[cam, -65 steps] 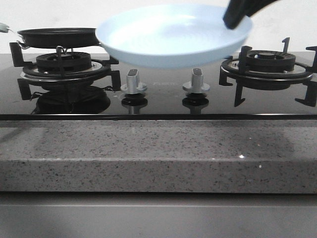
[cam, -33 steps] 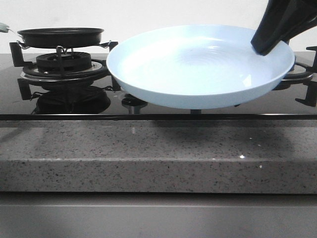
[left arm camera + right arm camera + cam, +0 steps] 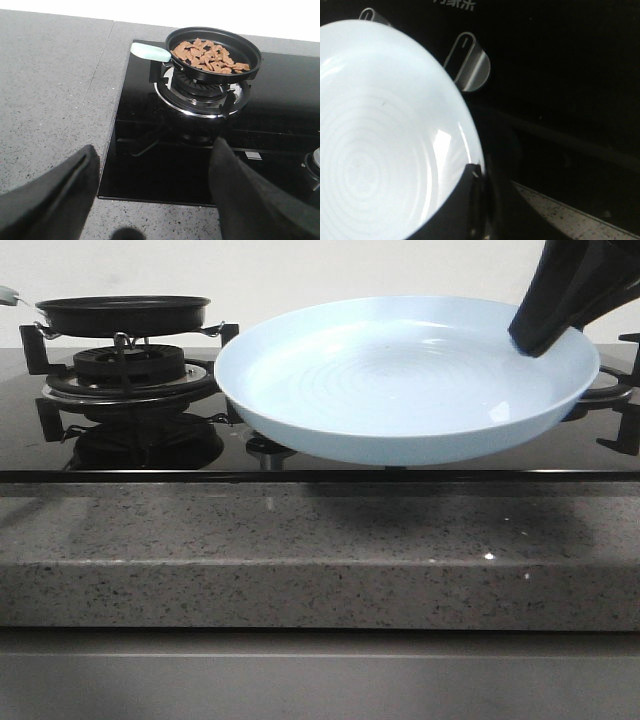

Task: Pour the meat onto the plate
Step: 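Grasp the pale green handle of the black pan with the left gripper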

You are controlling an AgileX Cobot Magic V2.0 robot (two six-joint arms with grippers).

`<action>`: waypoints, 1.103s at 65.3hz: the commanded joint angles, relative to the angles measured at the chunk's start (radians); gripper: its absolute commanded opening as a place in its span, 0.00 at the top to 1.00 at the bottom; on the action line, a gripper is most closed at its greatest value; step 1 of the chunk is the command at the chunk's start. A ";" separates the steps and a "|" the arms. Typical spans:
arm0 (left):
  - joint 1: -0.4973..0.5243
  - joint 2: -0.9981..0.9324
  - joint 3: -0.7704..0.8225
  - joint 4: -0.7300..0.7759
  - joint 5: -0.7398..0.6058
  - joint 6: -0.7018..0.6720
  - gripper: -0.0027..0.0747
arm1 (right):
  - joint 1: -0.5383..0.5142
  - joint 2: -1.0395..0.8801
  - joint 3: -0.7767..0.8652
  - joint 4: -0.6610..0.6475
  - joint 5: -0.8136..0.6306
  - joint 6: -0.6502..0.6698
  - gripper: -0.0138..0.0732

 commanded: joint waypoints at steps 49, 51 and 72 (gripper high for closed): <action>-0.006 0.021 -0.033 -0.058 -0.076 0.000 0.36 | 0.003 -0.033 -0.024 0.025 -0.035 -0.007 0.92; -0.006 0.030 -0.037 -0.044 -0.068 0.000 0.36 | 0.003 -0.033 -0.024 0.025 -0.035 -0.007 0.92; -0.006 0.306 -0.186 0.012 0.092 0.000 0.13 | 0.003 -0.033 -0.024 0.025 -0.035 -0.007 0.92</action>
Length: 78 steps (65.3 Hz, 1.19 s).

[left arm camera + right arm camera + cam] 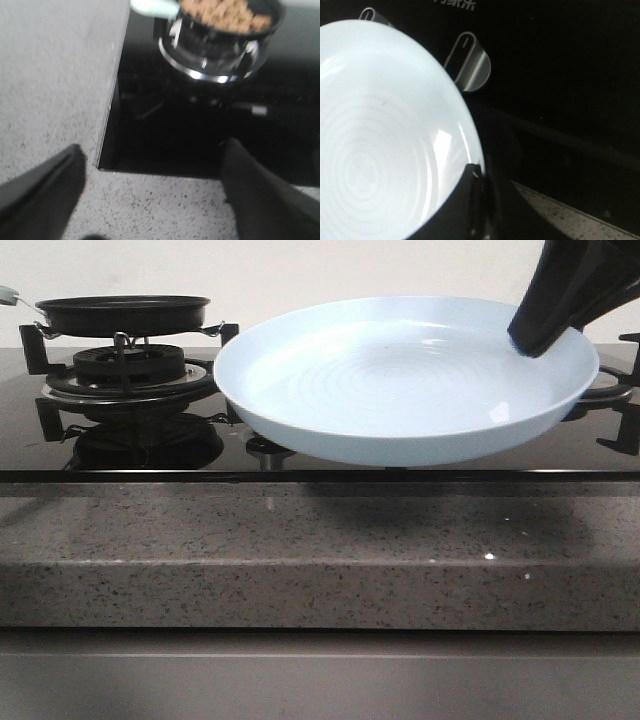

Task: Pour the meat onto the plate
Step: 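Grasp the pale green handle of the black pan with the left gripper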

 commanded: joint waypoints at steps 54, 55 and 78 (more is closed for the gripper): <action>0.335 0.653 -0.346 -1.083 -0.045 0.642 0.16 | 0.003 -0.033 -0.024 0.025 -0.035 -0.007 0.92; 0.335 0.661 -0.350 -1.096 -0.045 0.649 0.16 | 0.003 -0.033 -0.024 0.025 -0.035 -0.007 0.92; 0.335 0.824 -0.442 -1.287 0.001 0.678 0.16 | 0.003 -0.033 -0.024 0.025 -0.035 -0.007 0.92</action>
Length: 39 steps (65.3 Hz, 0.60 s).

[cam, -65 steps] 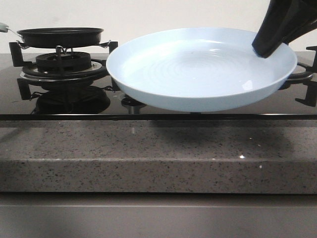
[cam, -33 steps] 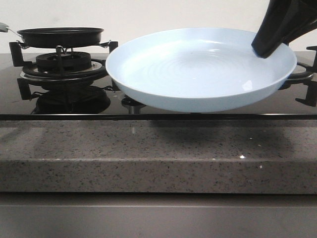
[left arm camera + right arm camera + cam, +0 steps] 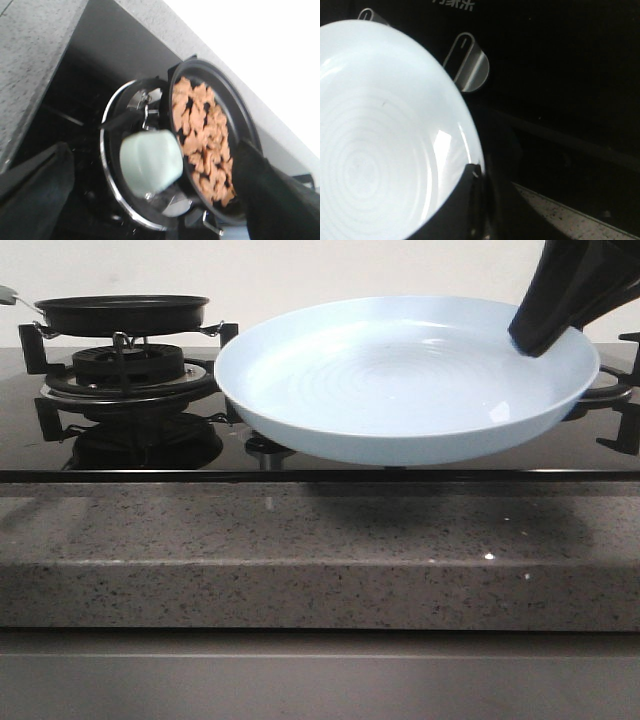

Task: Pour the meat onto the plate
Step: 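Grasp the pale green handle of the black pan with the left gripper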

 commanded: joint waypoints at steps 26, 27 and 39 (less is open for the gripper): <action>0.003 0.118 -0.124 -0.206 0.125 0.008 0.16 | 0.003 -0.033 -0.024 0.025 -0.036 -0.007 0.92; 0.003 0.119 -0.124 -0.208 0.126 0.008 0.16 | 0.003 -0.033 -0.024 0.025 -0.035 -0.007 0.92; 0.003 0.122 -0.124 -0.208 0.127 0.011 0.20 | 0.003 -0.033 -0.024 0.025 -0.035 -0.007 0.92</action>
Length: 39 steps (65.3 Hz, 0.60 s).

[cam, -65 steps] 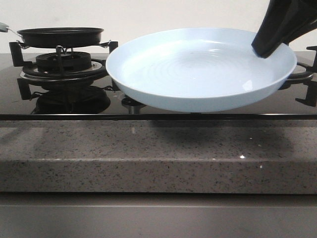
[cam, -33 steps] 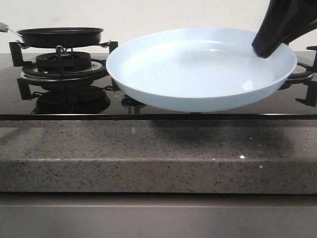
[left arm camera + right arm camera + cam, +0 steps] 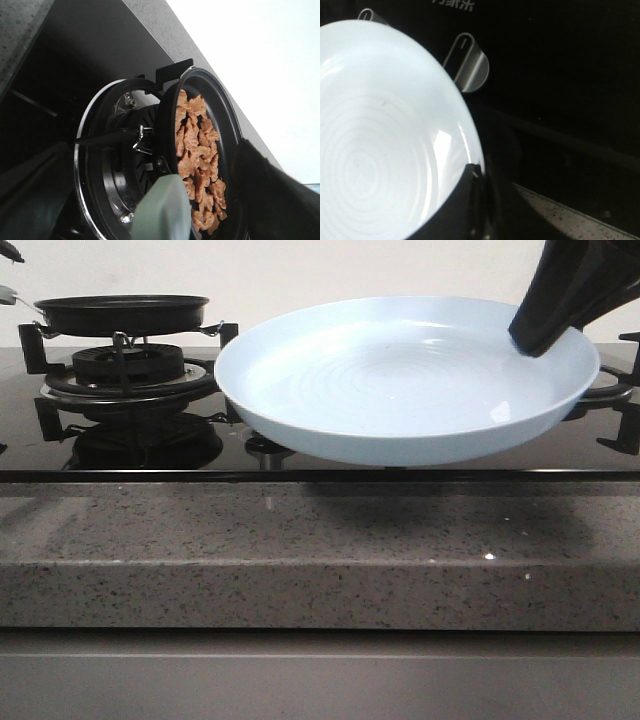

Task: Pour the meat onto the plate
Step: 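Grasp the pale green handle of the black pan with the left gripper, then lift the black pan with the left gripper above the held plate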

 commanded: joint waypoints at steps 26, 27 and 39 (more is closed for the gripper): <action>0.003 -0.046 -0.035 -0.079 0.035 0.003 0.69 | 0.003 -0.033 -0.024 0.025 -0.035 -0.007 0.92; 0.003 -0.046 -0.035 -0.082 0.035 0.003 0.70 | 0.003 -0.033 -0.024 0.025 -0.035 -0.007 0.92; 0.003 -0.046 -0.035 -0.099 0.051 0.004 0.84 | 0.003 -0.033 -0.024 0.025 -0.035 -0.007 0.92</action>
